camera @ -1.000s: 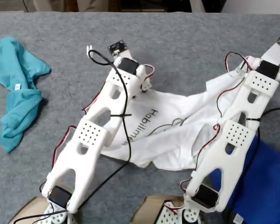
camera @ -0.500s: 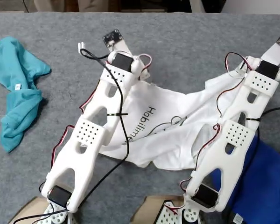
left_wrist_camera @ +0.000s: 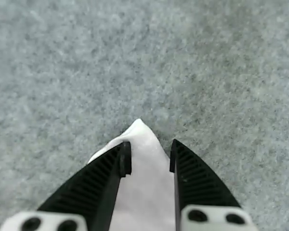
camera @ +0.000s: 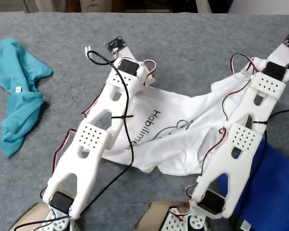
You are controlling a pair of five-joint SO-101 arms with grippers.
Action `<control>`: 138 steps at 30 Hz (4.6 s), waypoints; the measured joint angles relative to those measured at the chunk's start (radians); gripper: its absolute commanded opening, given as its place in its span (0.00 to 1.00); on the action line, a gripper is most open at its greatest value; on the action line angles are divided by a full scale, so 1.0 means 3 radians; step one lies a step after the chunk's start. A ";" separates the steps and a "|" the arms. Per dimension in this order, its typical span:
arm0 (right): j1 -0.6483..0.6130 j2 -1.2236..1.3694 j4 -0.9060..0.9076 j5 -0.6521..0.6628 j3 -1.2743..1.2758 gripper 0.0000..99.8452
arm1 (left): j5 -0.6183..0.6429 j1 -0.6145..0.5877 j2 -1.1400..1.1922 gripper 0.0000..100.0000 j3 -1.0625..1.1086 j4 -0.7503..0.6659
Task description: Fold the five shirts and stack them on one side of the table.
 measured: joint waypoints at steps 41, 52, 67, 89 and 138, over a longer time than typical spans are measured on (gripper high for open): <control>-0.0435 -0.0905 0.0803 0.0859 0.0000 0.01 | -0.0517 -0.0102 -0.0788 0.02 -0.0982 0.1100; -0.0471 -0.3105 0.1084 0.1309 -0.0010 0.01 | -0.1079 -0.0440 -0.2460 0.02 -0.0982 0.1243; -0.1279 -0.5646 0.1089 0.2532 -0.0153 0.01 | -0.2189 -0.0875 -0.5171 0.02 0.0107 0.1243; -0.1345 -0.6414 -0.0568 0.3043 0.0962 0.01 | -0.2419 -0.1519 -0.7022 0.02 0.2373 0.1243; -0.1565 -0.5652 -0.4424 0.3713 0.6966 0.00 | -0.2972 -0.1519 -0.6654 0.02 0.7396 -0.4255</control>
